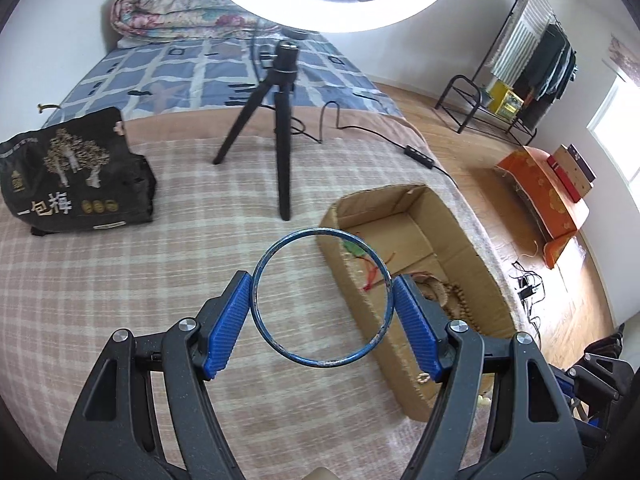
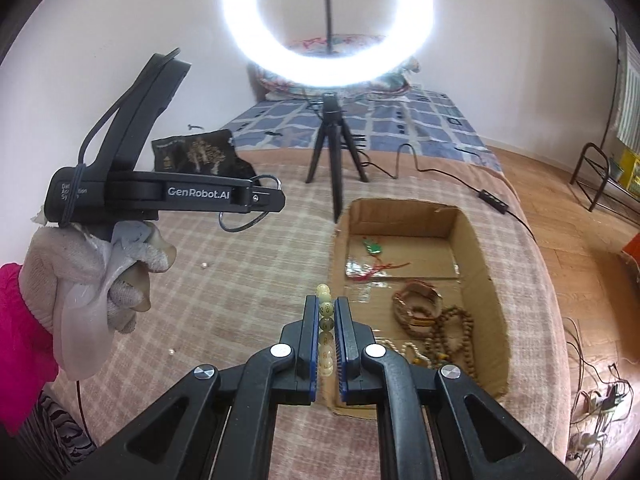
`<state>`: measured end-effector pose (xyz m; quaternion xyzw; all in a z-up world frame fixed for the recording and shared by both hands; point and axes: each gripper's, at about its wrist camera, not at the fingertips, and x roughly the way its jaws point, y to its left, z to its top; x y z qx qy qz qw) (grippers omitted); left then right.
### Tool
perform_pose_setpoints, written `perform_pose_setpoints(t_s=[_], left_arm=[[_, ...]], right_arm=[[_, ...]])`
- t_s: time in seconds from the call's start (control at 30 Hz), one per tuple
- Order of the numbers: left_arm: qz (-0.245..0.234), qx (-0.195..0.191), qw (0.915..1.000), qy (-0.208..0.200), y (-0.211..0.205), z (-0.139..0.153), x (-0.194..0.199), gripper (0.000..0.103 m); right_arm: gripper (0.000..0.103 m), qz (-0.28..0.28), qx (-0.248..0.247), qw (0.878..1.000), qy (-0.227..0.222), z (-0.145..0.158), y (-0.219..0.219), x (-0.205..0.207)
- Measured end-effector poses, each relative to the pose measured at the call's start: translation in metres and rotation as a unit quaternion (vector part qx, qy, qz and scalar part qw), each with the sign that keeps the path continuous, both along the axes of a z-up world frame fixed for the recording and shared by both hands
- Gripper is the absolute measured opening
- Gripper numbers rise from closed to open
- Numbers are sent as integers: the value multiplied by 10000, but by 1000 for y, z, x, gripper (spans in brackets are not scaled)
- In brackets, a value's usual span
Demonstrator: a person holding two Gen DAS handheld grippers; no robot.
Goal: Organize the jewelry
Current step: 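Carry the bangle and bracelet over the cardboard box and open both tools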
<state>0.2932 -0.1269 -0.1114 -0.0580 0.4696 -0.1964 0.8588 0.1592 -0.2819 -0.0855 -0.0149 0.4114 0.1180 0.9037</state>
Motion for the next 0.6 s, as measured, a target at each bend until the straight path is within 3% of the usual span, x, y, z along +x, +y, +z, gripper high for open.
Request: perform_pose_setpoints(t_s=[0.6], left_arm=[[-498, 170, 9986, -67, -62, -8, -12, 74]], right_arm=[[5, -444, 186, 9986, 233, -11, -46, -1]])
